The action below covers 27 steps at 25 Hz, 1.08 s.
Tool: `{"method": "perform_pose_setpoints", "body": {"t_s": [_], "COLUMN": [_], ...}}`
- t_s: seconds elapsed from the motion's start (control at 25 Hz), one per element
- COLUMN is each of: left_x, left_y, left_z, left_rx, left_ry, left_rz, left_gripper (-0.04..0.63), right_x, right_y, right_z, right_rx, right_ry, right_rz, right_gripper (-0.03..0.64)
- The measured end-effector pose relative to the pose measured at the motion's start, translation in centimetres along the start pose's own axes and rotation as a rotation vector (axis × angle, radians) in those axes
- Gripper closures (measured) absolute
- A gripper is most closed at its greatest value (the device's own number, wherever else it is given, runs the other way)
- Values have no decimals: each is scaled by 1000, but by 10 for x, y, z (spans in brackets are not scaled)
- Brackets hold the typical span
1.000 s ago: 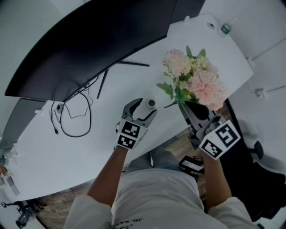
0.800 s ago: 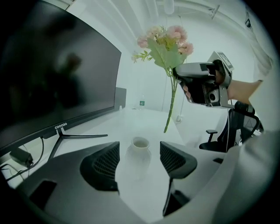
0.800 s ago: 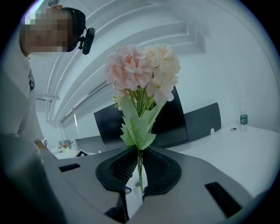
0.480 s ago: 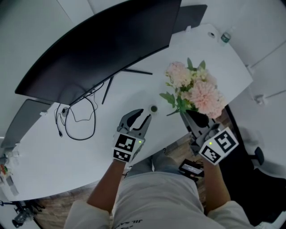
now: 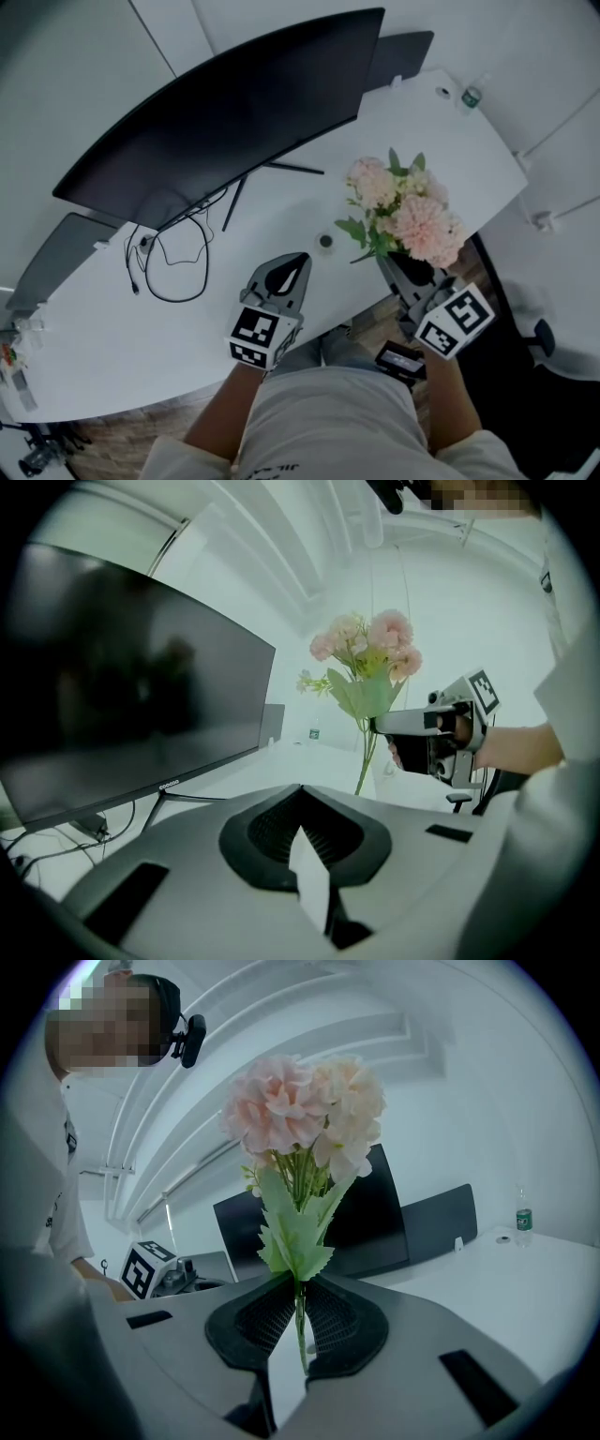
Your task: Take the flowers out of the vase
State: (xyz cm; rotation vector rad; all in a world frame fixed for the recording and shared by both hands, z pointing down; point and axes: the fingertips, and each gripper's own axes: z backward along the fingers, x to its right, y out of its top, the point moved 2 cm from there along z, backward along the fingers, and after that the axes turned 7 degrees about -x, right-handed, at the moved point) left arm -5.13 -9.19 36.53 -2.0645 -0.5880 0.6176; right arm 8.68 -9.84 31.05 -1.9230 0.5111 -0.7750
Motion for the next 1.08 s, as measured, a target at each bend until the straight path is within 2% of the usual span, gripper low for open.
{"method": "perform_pose_setpoints", "body": {"t_s": [0.16,0.76,1.08], "left_x": [5,6,-2], "left_y": [5,15,16], "left_z": [7,13,9], "left_rx": [-13,-1,-31], "left_ry": [10,-7,-18], "left_rz": [18,-15,-20], "left_gripper": [592,592,592], "right_x": [-1,-4,-1], "right_y": [0,5,5], "right_z": [2,4,-1], "right_rx": [-16,-7,-5], "right_ry": [16,4,-10], "right_rz": [-5,1,-8], "right_gripper": [560,561,561]}}
